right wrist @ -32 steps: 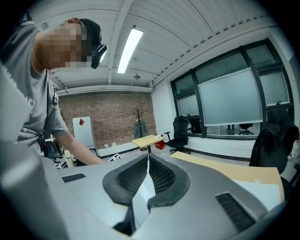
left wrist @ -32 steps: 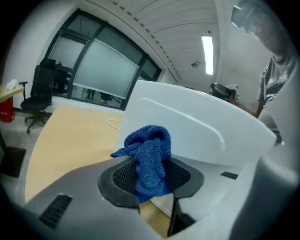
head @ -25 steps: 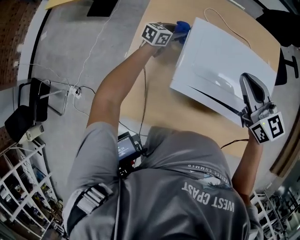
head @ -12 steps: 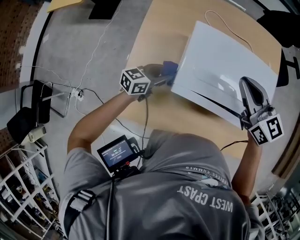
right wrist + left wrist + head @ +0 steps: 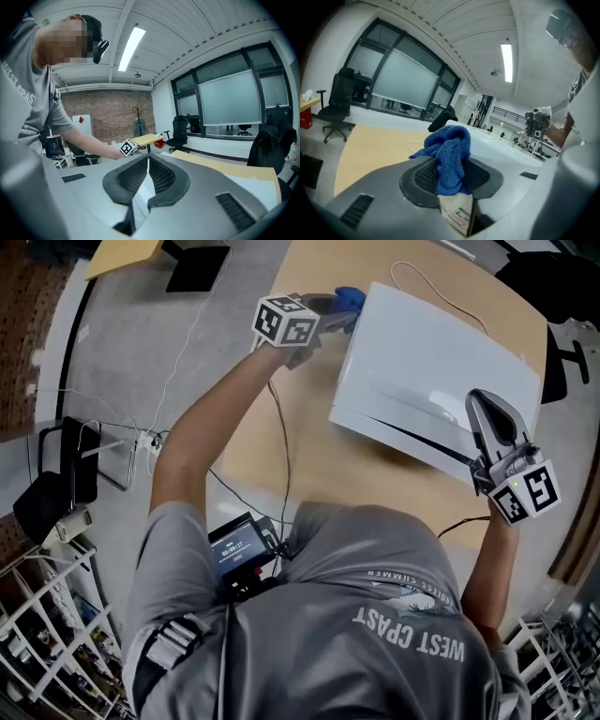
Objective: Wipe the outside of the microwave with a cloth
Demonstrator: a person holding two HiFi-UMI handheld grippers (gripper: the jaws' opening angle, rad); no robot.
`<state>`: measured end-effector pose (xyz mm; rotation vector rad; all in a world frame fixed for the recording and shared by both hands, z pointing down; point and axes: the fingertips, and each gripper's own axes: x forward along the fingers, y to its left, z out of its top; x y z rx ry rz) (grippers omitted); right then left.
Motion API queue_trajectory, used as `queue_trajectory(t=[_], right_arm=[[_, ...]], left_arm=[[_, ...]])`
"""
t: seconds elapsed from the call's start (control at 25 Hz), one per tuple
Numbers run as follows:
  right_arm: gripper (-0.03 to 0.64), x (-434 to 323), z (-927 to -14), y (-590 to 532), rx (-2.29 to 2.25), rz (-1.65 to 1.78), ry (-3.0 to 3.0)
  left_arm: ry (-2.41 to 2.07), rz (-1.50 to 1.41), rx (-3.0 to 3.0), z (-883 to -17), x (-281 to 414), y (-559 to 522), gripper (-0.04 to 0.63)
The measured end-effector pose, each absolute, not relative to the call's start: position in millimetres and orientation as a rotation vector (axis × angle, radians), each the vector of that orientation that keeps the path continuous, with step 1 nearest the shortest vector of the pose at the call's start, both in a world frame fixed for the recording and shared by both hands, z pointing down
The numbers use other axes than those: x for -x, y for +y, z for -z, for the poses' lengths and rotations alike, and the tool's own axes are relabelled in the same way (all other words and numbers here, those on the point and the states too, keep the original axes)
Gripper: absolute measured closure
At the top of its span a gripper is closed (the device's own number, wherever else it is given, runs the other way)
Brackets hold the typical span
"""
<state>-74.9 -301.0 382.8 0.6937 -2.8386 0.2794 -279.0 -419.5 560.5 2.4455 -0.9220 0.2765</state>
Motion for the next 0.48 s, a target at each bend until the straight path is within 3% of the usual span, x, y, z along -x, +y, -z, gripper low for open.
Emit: queue_trajectory(t=[0.48], right_arm=[[0.592, 79.1, -392.7, -288.2, -0.660, -0.493, -2.951]], left_arm=[[-0.710, -0.248, -2.416, -552.7, 265.1, -225.7, 0.457]])
